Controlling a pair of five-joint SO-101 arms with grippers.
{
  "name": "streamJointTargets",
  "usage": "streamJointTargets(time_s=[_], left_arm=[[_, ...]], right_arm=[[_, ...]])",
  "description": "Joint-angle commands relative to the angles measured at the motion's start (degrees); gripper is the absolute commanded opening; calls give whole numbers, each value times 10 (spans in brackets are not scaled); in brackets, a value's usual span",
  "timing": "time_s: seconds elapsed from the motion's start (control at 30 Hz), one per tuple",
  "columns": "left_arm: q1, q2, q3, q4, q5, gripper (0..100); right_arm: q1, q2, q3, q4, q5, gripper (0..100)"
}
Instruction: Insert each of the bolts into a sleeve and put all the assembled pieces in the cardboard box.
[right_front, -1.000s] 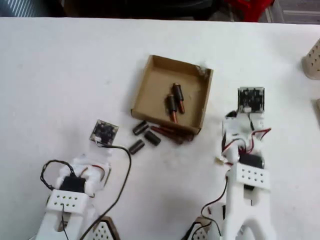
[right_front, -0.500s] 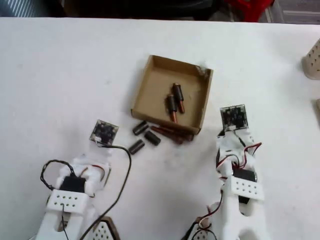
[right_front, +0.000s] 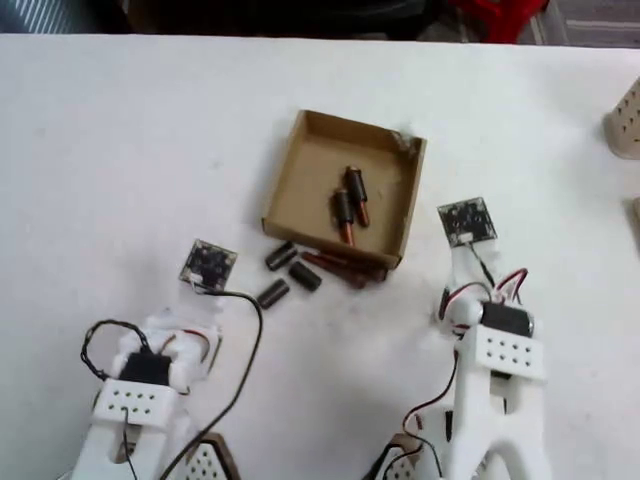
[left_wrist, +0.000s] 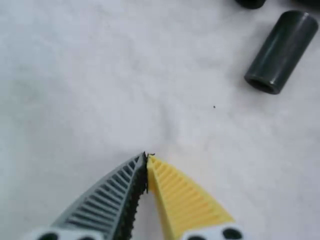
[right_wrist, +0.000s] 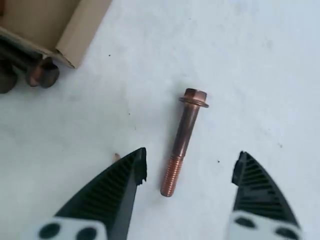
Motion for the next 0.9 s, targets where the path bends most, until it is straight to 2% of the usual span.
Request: streamJointTargets(time_s=[0.0,0.13,0.23,0.57,0.73,0.87], left_arm=[[-4,-7,-37,-1,-6,24],[-4,-7,-37,-1,-6,24],[-4,-7,-37,0,-6,24],[-4,-7,-37,0,-6,24],[-4,-7,-37,0,-6,24],[-4,-7,-37,0,-6,24]], right_arm=[[3,-9,-93,100,4,206],[0,-9,-174,214,4,197],[0,-9,-212,262,4,197],[-1,-9,-230,293,0,197],[-31,-9,-226,297,-101,197],[-91,-9,-224,297,-175,195]])
